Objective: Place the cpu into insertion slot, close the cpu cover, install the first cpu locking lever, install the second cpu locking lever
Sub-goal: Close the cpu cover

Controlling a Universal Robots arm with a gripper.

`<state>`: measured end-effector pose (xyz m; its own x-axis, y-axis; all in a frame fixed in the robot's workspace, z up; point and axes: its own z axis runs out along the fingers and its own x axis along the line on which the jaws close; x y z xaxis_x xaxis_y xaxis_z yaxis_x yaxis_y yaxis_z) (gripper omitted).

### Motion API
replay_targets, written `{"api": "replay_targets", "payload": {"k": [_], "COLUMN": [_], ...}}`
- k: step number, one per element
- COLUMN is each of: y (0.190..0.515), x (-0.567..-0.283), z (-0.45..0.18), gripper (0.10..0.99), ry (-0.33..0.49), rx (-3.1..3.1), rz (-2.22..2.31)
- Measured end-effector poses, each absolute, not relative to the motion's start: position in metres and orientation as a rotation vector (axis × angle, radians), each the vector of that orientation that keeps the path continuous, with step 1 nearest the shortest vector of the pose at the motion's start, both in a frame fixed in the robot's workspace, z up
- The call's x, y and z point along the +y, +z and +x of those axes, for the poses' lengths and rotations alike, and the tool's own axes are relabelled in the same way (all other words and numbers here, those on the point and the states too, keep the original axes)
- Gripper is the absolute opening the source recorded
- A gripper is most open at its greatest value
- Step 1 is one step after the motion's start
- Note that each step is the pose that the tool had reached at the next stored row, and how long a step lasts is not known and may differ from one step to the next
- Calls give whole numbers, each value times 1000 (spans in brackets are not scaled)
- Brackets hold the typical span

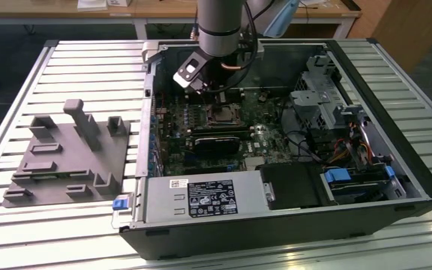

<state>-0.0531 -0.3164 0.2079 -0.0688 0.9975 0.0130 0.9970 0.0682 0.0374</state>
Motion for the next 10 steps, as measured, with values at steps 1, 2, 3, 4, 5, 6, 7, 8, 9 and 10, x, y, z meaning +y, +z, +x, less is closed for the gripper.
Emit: {"api": "replay_targets", "payload": {"k": [1, 2, 3, 4, 5, 6, 7, 8, 9, 10], "y": [207, 206, 206, 205, 204, 203, 202, 201, 201, 200], "x": [-316, -316, -316, -316, -316, -316, -316, -316, -316, -316], "z": [-53, -54, -54, -54, -54, -54, -54, -54, -54, -54], "gripper": [106, 106, 106, 106, 106, 106, 106, 106, 106, 106], "ry": [57, 57, 57, 56, 56, 56, 56, 55, 55, 54], "rx": [2284, 2284, 2284, 2284, 2284, 2285, 2285, 2285, 2285, 2285], "rz": [2133, 2133, 2133, 2133, 2133, 2133, 2133, 2133, 2133, 2133]}}
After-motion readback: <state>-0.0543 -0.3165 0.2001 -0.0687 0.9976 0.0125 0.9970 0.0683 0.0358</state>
